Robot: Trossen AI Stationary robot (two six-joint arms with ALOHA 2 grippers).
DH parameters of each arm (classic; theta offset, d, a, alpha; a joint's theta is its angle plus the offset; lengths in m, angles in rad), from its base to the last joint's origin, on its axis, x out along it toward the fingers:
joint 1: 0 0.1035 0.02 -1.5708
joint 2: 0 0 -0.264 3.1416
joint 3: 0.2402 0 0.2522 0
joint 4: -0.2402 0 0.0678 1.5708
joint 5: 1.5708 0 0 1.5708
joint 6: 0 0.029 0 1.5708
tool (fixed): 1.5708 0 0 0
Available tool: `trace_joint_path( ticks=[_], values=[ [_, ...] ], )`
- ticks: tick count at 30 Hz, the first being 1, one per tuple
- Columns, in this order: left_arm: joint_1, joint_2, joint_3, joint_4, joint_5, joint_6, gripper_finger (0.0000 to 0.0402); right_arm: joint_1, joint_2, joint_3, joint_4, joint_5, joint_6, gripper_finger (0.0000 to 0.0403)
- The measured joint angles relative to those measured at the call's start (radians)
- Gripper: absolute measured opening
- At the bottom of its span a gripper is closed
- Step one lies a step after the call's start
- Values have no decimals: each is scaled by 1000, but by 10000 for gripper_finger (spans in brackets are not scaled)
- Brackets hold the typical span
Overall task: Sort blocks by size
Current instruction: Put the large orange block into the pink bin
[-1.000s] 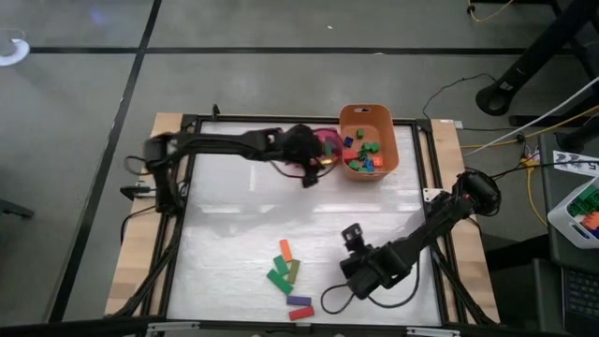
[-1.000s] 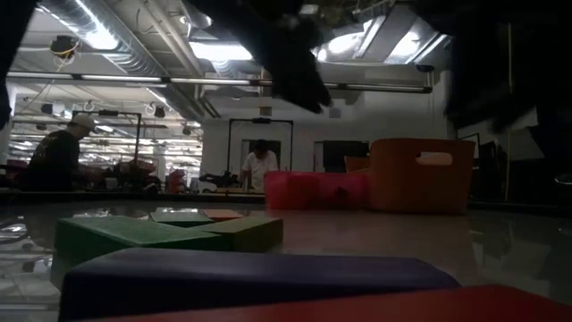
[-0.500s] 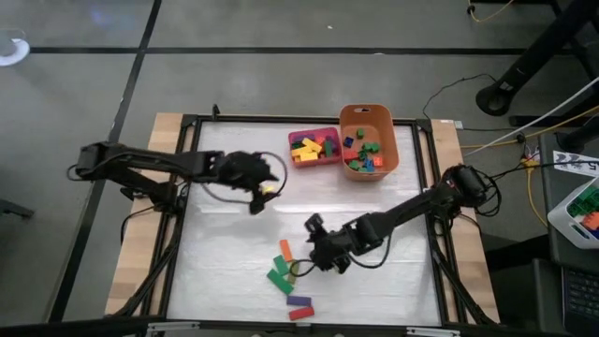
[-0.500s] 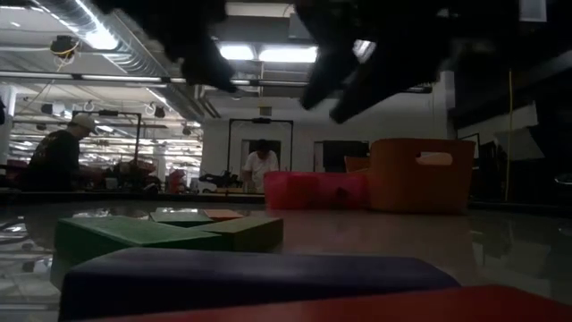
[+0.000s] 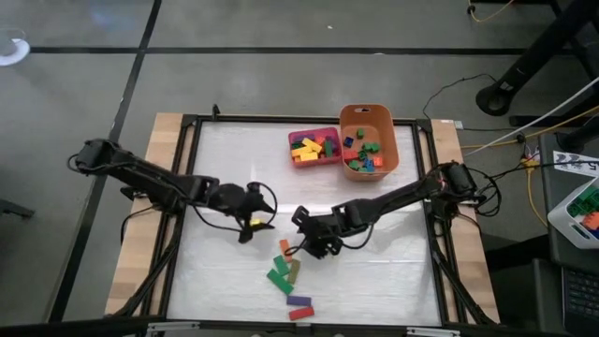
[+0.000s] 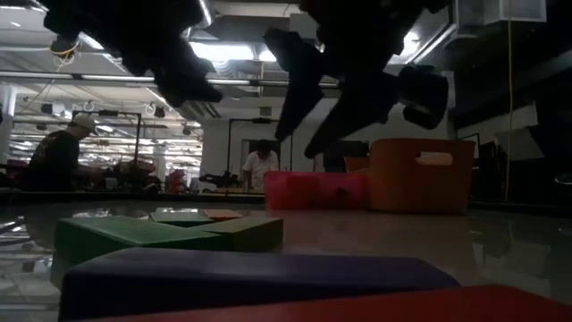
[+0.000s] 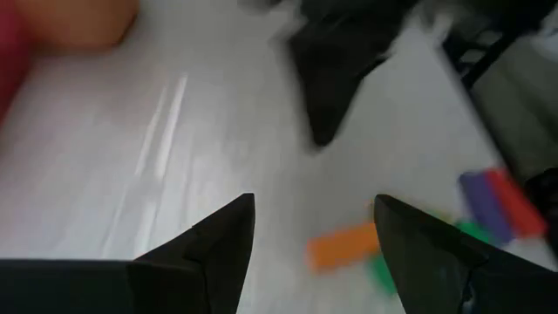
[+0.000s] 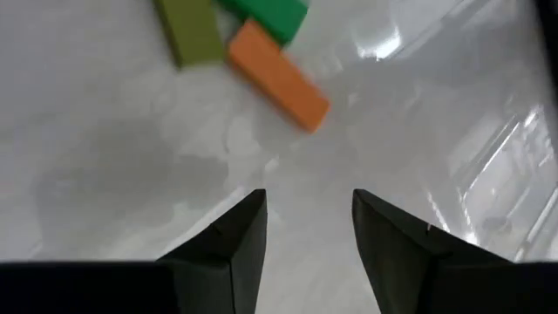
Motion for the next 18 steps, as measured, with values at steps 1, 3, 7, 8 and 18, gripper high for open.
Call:
trace_joint_path(
  ticks=[1,3,7,8,18],
  values=[
    [-8,17,-7,56,1,14,223,0,0,0,-14,16,6,170],
    [-19,57,-14,121,0,59,223,1,0,0,-33,52,29,170],
    [-26,151,-14,232,35,167,223,1,0,0,-89,94,74,170],
    [-27,177,-14,260,57,194,223,1,0,0,-103,94,89,170],
    [-27,393,-12,424,197,422,223,2,0,0,-164,45,237,170]
  ],
)
